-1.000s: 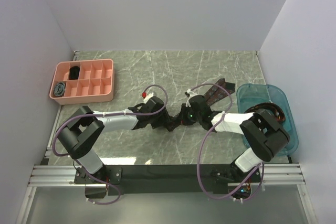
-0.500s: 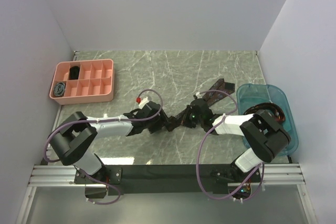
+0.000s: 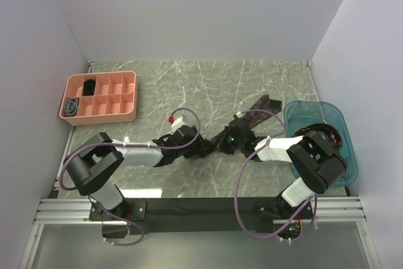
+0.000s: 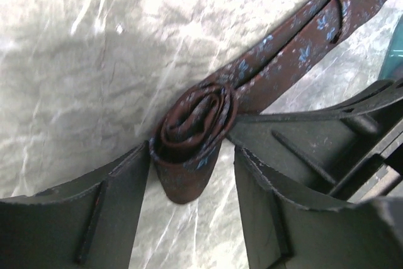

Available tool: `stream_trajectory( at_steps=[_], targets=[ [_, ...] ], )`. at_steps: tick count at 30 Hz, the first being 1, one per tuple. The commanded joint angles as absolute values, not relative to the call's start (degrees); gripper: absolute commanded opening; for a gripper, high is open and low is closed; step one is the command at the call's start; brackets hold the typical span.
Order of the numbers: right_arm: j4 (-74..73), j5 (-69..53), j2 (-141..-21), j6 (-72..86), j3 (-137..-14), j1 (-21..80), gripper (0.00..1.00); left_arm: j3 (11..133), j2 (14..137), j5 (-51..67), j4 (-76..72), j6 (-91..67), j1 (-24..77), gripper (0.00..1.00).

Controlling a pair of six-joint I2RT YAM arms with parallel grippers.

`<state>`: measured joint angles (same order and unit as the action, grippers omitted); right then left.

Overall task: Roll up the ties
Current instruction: Roll the tie

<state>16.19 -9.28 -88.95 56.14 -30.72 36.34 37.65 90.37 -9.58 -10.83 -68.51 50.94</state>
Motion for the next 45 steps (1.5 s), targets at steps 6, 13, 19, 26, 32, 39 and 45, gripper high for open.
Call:
stream_trajectory(
  at_steps=[6, 13, 19, 26, 32, 39, 45],
  targets=[
    [10.46, -9.32, -90.79, 56.34, -29.53, 36.3, 0.0, 36.56, 95.8, -11.25, -16.7, -68.11, 51.5, 0.55],
    [10.63, -8.88, -90.26, 56.08, -29.35, 36.3, 0.0, 36.3, 96.68, -10.37, -17.32, -67.5, 52.12, 0.28],
    [7.67, -6.96, -85.0, 51.26, -31.63, 34.99, 0.29, 38.05, 95.19, -12.65, -11.97, -64.34, 51.68, 0.03],
    [-8.07, 3.16, -76.91, 45.18, -36.82, 26.73, 0.31, 38.93, 92.02, -10.55, -8.7, -61.27, 46.94, 0.01],
    [-12.39, 2.64, -81.02, 44.21, -39.81, 21.36, 0.31, 40.78, 92.55, -5.38, -7.82, -58.98, 43.34, 0.01],
    [-13.45, -1.04, -92.36, 45.44, -48.5, 18.72, 0.31, 43.41, 94.57, 0.26, -7.47, -56.87, 36.66, 0.01],
    [-15.73, -3.43, -102.99, 47.29, -59.31, 16.61, 0.31, 47.1, 97.2, 4.74, -6.94, -55.02, 31.83, 0.01]
  ],
)
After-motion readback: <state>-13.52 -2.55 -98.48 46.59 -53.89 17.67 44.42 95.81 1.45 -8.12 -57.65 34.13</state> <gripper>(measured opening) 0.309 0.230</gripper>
